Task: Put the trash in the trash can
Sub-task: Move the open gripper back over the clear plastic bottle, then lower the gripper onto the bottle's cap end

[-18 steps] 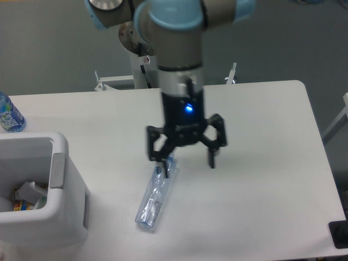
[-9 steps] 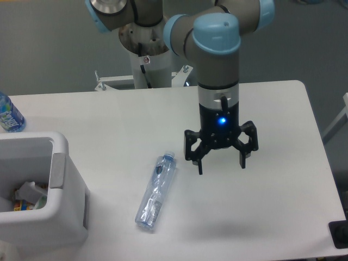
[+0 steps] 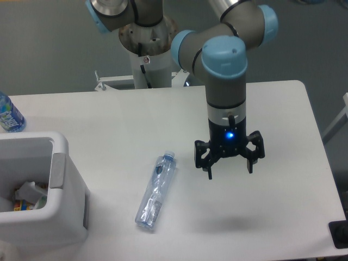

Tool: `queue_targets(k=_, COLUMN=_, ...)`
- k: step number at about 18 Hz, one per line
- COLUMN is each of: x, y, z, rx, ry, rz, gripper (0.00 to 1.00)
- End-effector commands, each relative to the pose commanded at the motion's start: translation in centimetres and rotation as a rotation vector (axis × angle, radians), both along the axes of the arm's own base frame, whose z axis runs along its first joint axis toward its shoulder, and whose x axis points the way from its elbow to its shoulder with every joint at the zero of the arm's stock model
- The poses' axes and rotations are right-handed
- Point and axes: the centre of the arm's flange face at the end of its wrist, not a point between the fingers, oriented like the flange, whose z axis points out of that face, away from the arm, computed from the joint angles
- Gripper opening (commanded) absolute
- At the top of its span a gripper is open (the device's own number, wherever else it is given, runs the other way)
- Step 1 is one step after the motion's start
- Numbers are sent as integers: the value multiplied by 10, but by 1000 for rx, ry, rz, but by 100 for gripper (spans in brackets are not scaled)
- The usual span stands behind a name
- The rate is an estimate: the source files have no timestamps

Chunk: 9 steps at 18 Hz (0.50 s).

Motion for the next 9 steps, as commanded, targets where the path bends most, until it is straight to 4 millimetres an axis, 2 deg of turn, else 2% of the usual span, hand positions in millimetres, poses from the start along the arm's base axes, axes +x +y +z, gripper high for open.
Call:
queue_targets(k=1, x=2, y=1, z=-4, rx=-6, ry=-5, rz=-8, gripper=100)
queue_targets(k=9, x=33, y=51, z=-47, rx=-44, ry=-48, rz=-105, gripper=100)
